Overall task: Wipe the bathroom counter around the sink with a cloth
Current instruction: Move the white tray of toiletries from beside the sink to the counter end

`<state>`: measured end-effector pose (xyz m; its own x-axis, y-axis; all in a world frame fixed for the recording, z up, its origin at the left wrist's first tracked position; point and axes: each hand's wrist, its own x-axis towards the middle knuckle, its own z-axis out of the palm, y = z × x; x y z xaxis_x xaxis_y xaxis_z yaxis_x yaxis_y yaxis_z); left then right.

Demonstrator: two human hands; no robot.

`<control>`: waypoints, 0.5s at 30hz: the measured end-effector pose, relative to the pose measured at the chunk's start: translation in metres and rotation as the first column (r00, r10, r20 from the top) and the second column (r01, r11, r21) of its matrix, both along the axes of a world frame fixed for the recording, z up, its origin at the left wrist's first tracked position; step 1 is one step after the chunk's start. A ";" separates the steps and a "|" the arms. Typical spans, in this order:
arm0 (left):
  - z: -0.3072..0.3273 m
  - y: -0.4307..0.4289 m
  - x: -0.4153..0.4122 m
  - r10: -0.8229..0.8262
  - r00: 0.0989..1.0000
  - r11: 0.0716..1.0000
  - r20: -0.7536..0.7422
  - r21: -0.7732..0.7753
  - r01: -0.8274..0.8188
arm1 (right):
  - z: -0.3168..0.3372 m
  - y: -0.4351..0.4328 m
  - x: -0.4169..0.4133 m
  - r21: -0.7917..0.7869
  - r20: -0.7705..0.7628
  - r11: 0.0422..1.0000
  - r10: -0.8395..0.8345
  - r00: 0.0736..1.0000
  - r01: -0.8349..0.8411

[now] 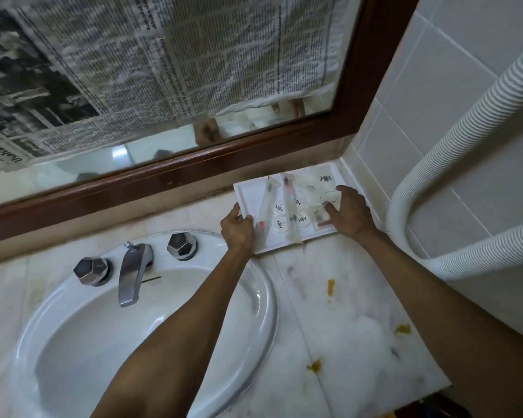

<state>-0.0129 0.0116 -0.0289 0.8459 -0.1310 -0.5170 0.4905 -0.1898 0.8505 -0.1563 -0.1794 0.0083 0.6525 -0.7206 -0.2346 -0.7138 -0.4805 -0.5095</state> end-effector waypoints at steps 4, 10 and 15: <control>0.004 0.026 0.001 -0.024 0.999 1.000 -0.034 0.002 0.024 | 0.004 0.006 -0.007 -0.048 -0.083 0.998 -0.040 0.996 0.036; 0.036 0.058 -0.007 -0.078 0.997 0.996 0.013 -0.045 0.078 | 0.022 0.028 -0.016 0.036 0.036 0.986 -0.161 0.986 0.160; 0.067 0.096 -0.010 -0.096 0.994 0.993 0.061 -0.062 0.100 | 0.040 0.052 -0.019 0.085 0.104 0.979 -0.192 0.976 0.184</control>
